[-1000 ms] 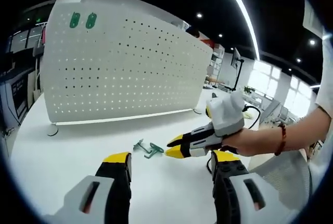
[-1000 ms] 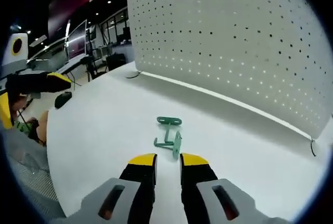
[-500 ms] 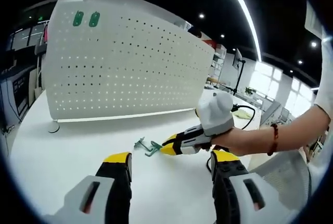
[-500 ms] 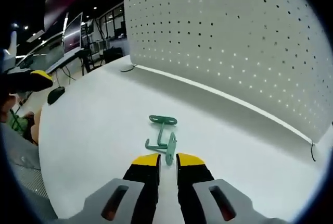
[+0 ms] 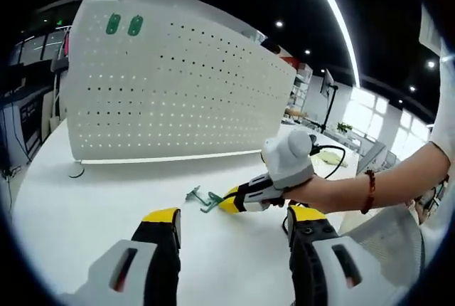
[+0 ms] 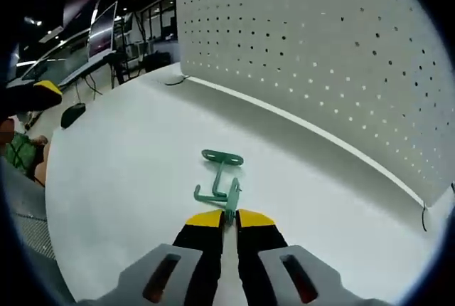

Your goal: Insert the hook assembly into the mounting plate slot until the hook locks in place.

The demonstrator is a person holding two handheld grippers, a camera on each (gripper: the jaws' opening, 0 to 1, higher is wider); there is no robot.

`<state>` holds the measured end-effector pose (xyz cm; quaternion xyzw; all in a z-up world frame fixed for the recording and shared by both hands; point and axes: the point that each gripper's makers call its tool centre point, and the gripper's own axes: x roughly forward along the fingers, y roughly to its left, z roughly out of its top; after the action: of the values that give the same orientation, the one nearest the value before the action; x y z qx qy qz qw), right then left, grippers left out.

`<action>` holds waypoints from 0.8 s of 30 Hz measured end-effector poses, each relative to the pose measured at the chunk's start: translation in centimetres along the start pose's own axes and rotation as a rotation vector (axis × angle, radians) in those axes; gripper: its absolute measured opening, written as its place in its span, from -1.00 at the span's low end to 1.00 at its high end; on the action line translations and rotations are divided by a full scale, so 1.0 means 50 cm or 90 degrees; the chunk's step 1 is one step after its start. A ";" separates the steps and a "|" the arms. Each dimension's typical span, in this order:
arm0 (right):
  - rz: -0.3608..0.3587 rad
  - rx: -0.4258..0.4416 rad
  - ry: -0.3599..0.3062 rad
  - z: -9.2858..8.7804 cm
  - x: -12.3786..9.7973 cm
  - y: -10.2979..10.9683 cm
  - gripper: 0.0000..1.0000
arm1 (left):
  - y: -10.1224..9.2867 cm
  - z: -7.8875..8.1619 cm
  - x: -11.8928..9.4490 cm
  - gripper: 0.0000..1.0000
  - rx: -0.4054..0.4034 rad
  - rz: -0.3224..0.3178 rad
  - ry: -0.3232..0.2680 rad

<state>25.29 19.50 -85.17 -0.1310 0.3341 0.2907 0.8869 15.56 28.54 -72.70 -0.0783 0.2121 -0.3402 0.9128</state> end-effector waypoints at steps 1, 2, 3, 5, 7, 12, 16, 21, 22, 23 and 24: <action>0.000 -0.006 -0.001 0.000 0.001 0.001 -0.90 | 0.001 0.000 0.000 0.23 -0.001 0.001 -0.001; 0.000 -0.007 -0.002 0.000 0.000 0.002 -0.90 | 0.001 0.001 0.000 0.23 -0.002 0.000 -0.003; 0.001 -0.002 -0.003 0.001 0.000 0.002 -0.91 | 0.000 0.001 -0.001 0.23 -0.002 0.000 -0.003; -0.001 0.004 -0.002 -0.001 -0.002 0.000 -0.95 | 0.000 0.002 -0.001 0.23 0.000 0.001 -0.003; 0.001 0.010 0.000 -0.001 -0.004 0.001 -0.95 | -0.001 0.004 -0.001 0.23 -0.002 0.000 -0.005; -0.002 0.016 0.000 -0.004 -0.015 -0.002 -0.95 | -0.004 0.006 0.001 0.23 -0.005 -0.001 -0.009; 0.001 0.026 -0.006 -0.002 -0.026 -0.001 -0.95 | -0.011 0.009 0.002 0.21 -0.010 -0.003 -0.015; -0.002 0.027 -0.035 0.016 -0.051 -0.001 -0.96 | -0.018 0.014 -0.001 0.21 -0.015 -0.003 -0.022; -0.002 0.029 -0.039 0.019 -0.054 -0.001 -0.96 | -0.019 0.016 -0.003 0.21 -0.016 -0.003 -0.024; -0.003 0.031 -0.044 0.023 -0.058 -0.001 -0.96 | -0.021 0.017 -0.005 0.21 -0.016 -0.002 -0.026; -0.005 0.032 -0.052 0.029 -0.065 0.000 -0.96 | -0.022 0.018 -0.007 0.20 -0.015 -0.002 -0.027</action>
<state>24.03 18.73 -81.94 -0.0977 0.3044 0.2842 0.9039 15.06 27.92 -71.46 -0.0970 0.1964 -0.3373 0.9156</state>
